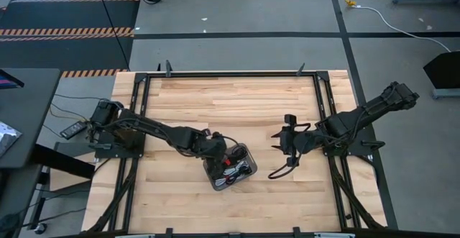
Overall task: Pick and place USB-C Cables
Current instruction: Adjust the black bin
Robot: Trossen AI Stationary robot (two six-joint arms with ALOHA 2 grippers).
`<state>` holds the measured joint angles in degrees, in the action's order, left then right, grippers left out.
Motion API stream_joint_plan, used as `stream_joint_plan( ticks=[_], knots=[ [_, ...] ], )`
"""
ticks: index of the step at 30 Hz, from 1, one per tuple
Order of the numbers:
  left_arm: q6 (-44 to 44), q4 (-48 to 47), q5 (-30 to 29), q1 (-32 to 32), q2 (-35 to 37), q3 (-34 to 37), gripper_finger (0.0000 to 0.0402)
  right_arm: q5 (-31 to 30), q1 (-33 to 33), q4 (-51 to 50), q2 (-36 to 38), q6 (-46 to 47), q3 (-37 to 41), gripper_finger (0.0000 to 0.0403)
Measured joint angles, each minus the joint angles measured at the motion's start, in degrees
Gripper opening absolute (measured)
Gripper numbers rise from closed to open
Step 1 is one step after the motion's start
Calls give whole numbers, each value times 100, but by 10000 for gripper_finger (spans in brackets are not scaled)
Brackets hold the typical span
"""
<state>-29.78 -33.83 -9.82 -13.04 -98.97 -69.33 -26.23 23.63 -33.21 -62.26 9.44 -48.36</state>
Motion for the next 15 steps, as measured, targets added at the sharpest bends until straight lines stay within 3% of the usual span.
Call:
stream_joint_plan(
  ticks=[9,15],
  knots=[
    [244,0,-81,181,-597,-3,172,-97,-5,-36,-12,-3,1,159],
    [696,28,-533,308,-624,-5,172,-117,-18,-36,-33,-10,2,159]
  ],
)
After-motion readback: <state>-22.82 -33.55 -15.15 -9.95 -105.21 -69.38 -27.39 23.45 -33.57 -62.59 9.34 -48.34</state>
